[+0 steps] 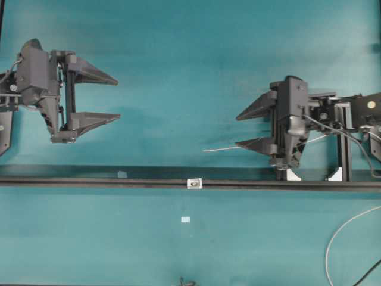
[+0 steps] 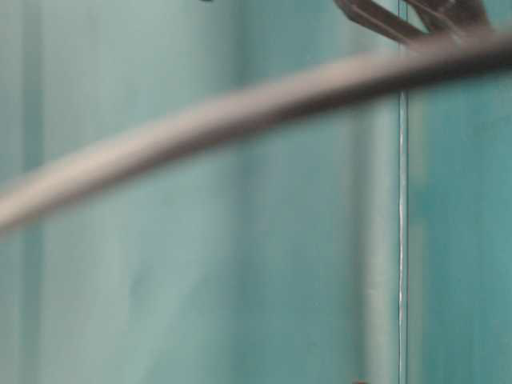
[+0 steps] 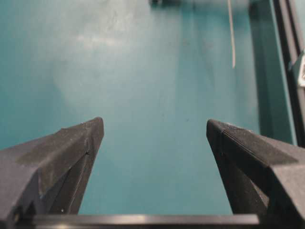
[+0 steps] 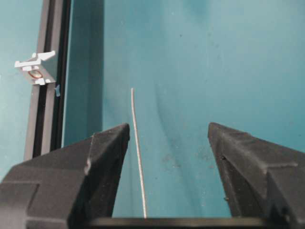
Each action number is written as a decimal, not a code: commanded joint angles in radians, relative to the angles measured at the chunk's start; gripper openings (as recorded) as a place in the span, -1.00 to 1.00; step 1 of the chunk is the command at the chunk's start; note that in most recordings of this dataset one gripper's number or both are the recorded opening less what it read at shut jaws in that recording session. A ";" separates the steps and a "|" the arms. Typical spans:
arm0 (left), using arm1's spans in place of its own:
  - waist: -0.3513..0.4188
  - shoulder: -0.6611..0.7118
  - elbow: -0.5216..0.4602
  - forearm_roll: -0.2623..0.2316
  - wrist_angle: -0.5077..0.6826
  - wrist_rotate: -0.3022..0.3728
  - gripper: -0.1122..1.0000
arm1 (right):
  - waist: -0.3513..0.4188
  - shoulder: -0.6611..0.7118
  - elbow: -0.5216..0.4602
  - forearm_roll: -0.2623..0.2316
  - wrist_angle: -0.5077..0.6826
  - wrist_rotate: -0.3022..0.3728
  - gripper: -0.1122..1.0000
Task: Insert the wire through the hole in the metal fitting marked with a red label.
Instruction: 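Move the right gripper down over the white wire end near the clamp, then close the right gripper on the white wire, then lift the wire with the right gripper and swing it toward the rail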
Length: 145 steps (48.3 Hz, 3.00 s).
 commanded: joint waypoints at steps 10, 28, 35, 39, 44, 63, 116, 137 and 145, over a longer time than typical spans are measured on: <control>0.009 0.069 -0.034 -0.002 -0.009 0.000 0.55 | 0.026 0.044 -0.034 0.002 -0.023 0.008 0.44; 0.009 0.080 -0.046 -0.002 -0.011 0.002 0.55 | 0.029 0.118 -0.037 0.002 -0.087 0.023 0.43; 0.008 0.080 -0.041 -0.002 -0.011 0.000 0.55 | 0.028 0.138 -0.044 0.002 -0.083 0.023 0.42; 0.009 0.080 -0.043 -0.002 -0.011 -0.002 0.55 | 0.029 0.144 -0.046 0.002 -0.081 0.023 0.40; 0.009 0.080 -0.043 -0.002 -0.011 -0.002 0.55 | 0.029 0.147 -0.044 0.002 -0.080 0.023 0.34; 0.009 0.080 -0.041 -0.002 -0.011 -0.005 0.55 | 0.029 0.152 -0.037 0.003 -0.041 0.025 0.11; 0.009 0.080 -0.040 -0.002 -0.006 -0.005 0.55 | 0.029 0.153 -0.032 -0.003 -0.040 0.018 -0.81; 0.009 0.069 -0.049 -0.002 -0.006 -0.005 0.55 | 0.009 0.040 -0.032 -0.009 0.054 -0.021 -0.81; 0.009 0.067 -0.058 -0.002 -0.006 -0.005 0.55 | -0.006 -0.054 -0.037 -0.012 0.149 -0.048 -0.81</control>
